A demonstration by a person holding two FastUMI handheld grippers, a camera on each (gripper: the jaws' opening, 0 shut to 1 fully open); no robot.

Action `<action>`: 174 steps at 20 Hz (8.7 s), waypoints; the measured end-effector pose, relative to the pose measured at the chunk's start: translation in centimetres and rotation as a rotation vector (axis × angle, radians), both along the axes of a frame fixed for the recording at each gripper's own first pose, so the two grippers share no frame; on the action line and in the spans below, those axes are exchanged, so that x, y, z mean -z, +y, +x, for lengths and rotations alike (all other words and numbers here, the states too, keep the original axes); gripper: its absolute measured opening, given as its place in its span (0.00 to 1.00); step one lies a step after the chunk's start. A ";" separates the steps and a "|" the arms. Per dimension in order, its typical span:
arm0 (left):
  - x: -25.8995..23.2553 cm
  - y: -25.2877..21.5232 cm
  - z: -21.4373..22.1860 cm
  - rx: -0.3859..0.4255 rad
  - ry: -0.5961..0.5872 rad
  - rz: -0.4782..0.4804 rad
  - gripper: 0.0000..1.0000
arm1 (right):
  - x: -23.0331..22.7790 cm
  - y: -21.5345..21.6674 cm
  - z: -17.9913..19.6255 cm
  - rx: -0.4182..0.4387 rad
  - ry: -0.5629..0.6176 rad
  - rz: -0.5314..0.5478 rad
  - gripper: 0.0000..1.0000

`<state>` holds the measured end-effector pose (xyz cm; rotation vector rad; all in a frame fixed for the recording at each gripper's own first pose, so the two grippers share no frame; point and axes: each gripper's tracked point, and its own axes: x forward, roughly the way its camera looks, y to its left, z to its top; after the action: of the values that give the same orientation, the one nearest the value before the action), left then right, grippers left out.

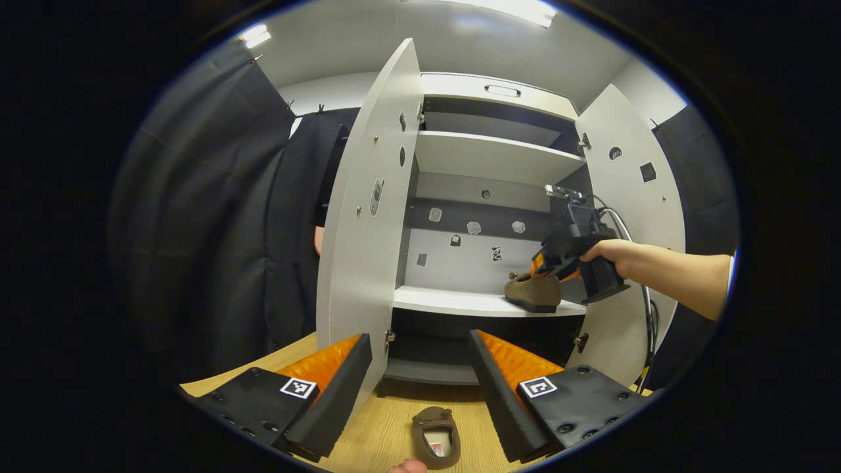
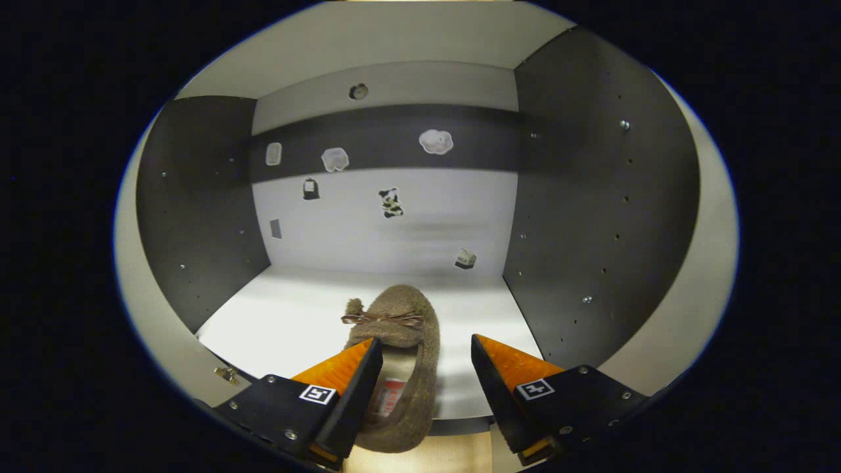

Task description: Grab one shoe with the right hand and put it into the shoe cabinet, grab the other shoe with the left hand and put it into the shoe cabinet; then close the right door with the right hand and the left door with the left hand.

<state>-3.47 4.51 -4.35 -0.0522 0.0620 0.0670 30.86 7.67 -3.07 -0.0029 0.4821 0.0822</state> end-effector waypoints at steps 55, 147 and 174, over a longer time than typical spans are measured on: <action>29.2 -0.6 7.0 0.043 0.575 -0.014 0.26 | 0.0 -7.4 -32.5 0.015 -0.422 -0.051 0.94; 1.5 -5.2 -0.2 0.057 0.068 0.028 0.97 | -15.1 -25.7 -28.3 0.247 -0.599 -0.018 0.94; 2.4 -4.5 0.4 0.059 0.073 0.037 0.96 | -14.6 -16.8 -24.1 0.055 -0.543 0.027 0.88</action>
<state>-3.04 0.00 -6.71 -0.0111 0.1350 0.0113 6.80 -9.09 11.49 0.0144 -0.0620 0.0308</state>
